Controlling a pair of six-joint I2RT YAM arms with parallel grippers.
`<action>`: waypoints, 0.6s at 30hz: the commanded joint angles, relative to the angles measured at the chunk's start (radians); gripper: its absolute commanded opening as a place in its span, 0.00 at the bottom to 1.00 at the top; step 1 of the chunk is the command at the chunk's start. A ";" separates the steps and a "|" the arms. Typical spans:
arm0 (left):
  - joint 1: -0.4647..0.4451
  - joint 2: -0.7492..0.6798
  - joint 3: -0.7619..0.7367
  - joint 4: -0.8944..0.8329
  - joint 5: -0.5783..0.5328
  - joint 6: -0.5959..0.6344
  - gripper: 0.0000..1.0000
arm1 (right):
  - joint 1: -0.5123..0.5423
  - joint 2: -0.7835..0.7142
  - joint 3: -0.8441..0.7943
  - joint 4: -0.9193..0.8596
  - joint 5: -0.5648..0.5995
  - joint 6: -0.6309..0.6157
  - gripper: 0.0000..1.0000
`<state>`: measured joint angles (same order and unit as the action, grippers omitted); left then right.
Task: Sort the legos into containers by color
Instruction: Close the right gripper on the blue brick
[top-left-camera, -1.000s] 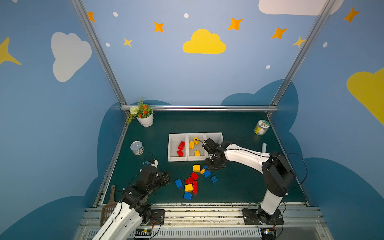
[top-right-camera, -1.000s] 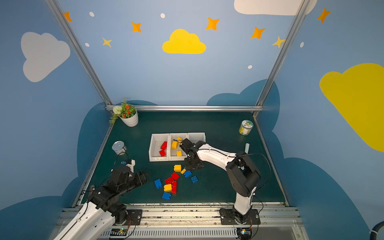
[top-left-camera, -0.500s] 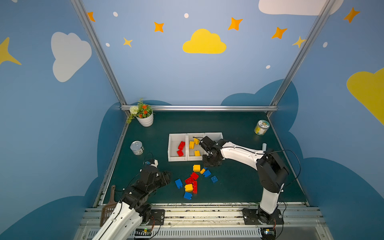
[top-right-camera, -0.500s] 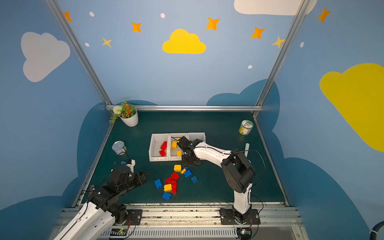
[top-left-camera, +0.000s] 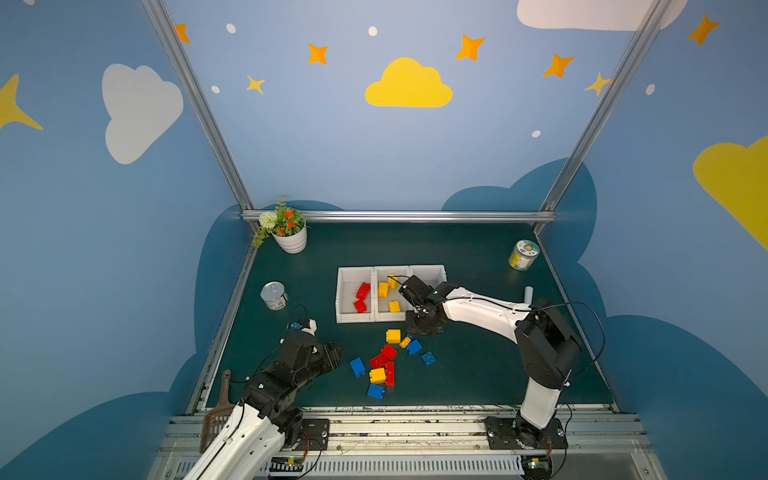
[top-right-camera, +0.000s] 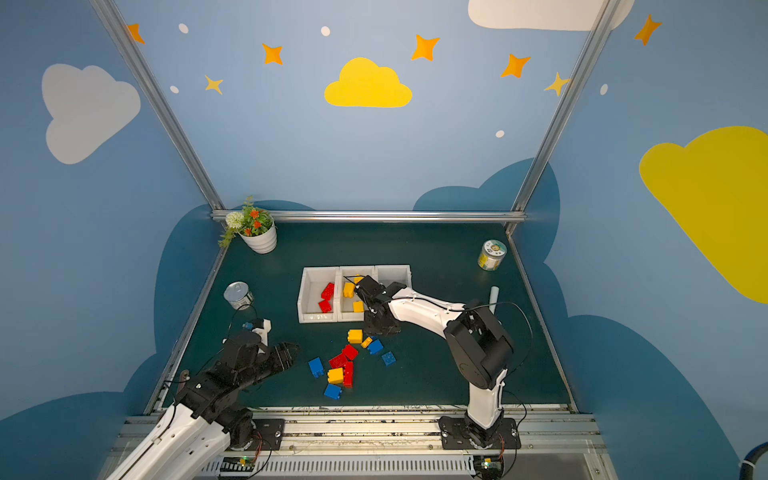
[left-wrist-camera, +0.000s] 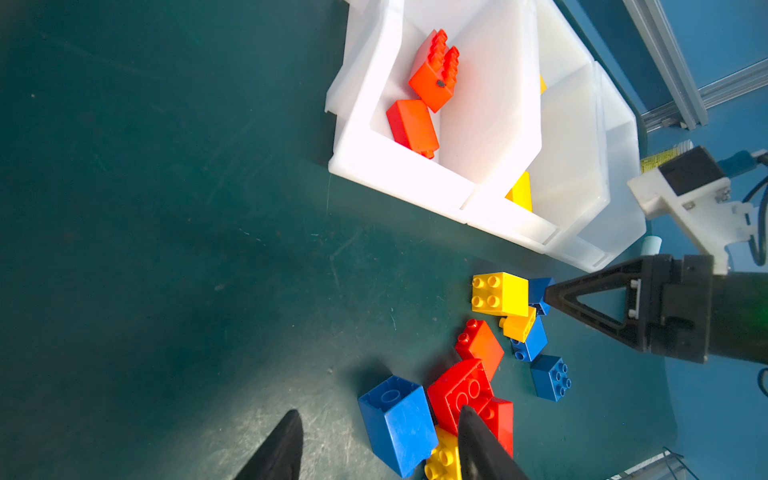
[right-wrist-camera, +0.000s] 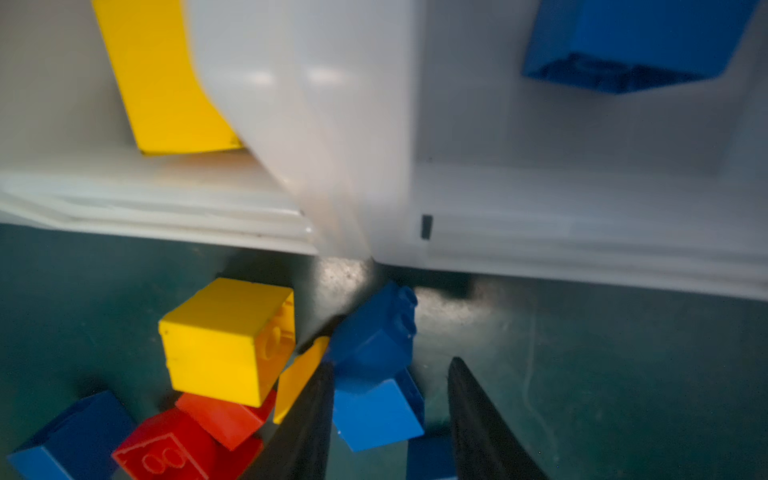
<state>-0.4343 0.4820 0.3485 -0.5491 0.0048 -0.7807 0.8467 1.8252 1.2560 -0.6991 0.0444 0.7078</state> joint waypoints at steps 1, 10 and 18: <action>-0.003 -0.009 -0.010 -0.014 0.003 -0.002 0.60 | 0.003 -0.028 -0.025 -0.053 0.032 0.009 0.45; -0.007 -0.018 -0.016 -0.016 0.003 -0.003 0.60 | 0.001 -0.089 -0.063 -0.045 0.027 0.016 0.46; -0.007 -0.017 -0.015 -0.016 0.006 -0.002 0.60 | 0.016 -0.070 0.037 -0.045 0.041 -0.002 0.49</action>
<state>-0.4389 0.4694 0.3382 -0.5514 0.0048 -0.7860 0.8562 1.7645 1.2499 -0.7300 0.0673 0.7136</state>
